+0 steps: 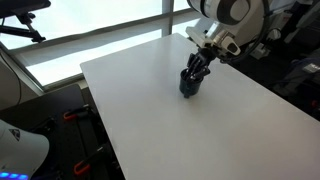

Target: Remove the marker from the cup and put it on the table

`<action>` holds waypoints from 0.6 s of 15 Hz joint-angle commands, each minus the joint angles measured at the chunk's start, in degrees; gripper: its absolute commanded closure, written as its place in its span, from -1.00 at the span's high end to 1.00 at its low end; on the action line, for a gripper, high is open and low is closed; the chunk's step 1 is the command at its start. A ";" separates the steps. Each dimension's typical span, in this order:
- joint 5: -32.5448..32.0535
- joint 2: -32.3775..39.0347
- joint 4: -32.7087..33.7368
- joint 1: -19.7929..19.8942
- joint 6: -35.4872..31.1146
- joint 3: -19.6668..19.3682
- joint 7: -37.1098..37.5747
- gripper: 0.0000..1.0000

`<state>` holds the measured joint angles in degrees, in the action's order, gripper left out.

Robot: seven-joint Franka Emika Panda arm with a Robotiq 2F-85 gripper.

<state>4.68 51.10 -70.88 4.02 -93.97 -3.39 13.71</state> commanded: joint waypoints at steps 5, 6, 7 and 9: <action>1.67 0.05 0.54 0.34 1.11 0.03 -0.04 -0.91; 1.66 0.01 0.49 0.34 1.02 0.02 -0.05 -0.91; 1.65 -0.07 0.35 0.30 0.82 -0.01 0.01 -0.91; 1.57 -0.54 -0.15 0.25 0.28 -0.06 -0.01 -0.91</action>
<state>5.52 51.11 -70.73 4.16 -93.55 -3.39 13.71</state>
